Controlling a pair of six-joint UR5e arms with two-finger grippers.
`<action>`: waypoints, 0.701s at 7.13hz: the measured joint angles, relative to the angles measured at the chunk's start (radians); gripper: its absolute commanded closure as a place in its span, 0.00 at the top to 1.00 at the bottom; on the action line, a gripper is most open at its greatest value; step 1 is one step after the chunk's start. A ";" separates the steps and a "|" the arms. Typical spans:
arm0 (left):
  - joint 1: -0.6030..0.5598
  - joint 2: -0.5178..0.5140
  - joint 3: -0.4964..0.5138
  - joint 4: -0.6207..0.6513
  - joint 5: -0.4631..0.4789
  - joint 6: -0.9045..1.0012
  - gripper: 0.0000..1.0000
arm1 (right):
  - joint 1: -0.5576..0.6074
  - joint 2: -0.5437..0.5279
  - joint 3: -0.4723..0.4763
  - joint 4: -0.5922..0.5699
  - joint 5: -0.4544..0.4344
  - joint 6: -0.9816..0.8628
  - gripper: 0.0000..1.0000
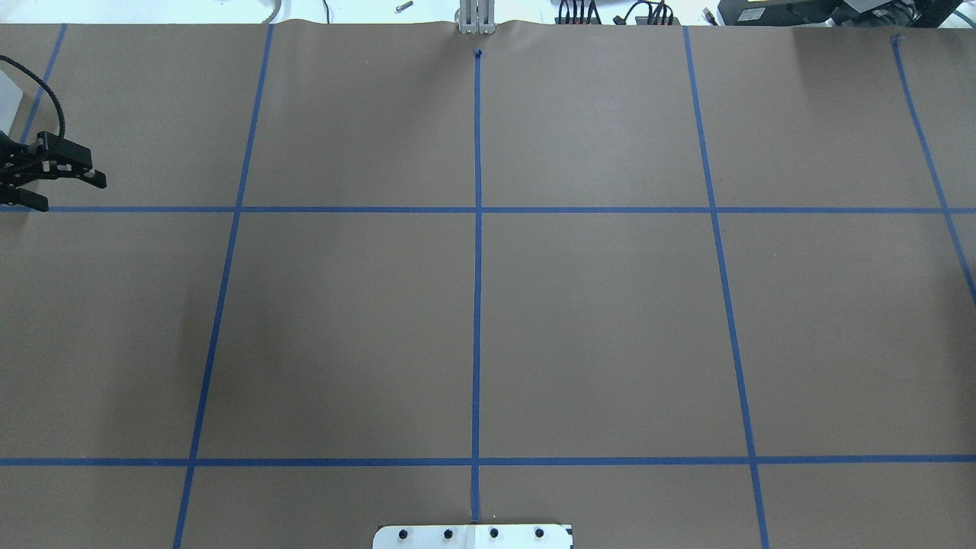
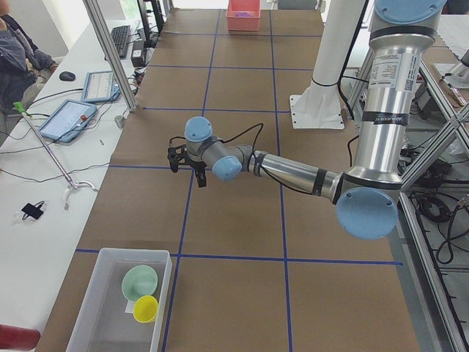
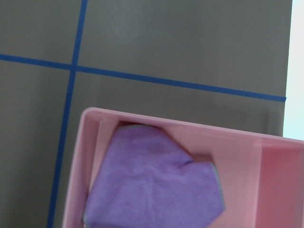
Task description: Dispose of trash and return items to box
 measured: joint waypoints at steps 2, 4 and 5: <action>-0.012 0.075 -0.031 0.003 0.005 0.301 0.98 | -0.110 0.005 0.078 0.007 0.057 0.198 1.00; -0.076 0.158 -0.038 0.012 0.050 0.585 0.98 | -0.265 0.028 0.142 0.011 0.066 0.388 1.00; -0.111 0.180 -0.046 0.044 0.060 0.671 0.98 | -0.325 0.052 0.151 0.012 0.066 0.452 1.00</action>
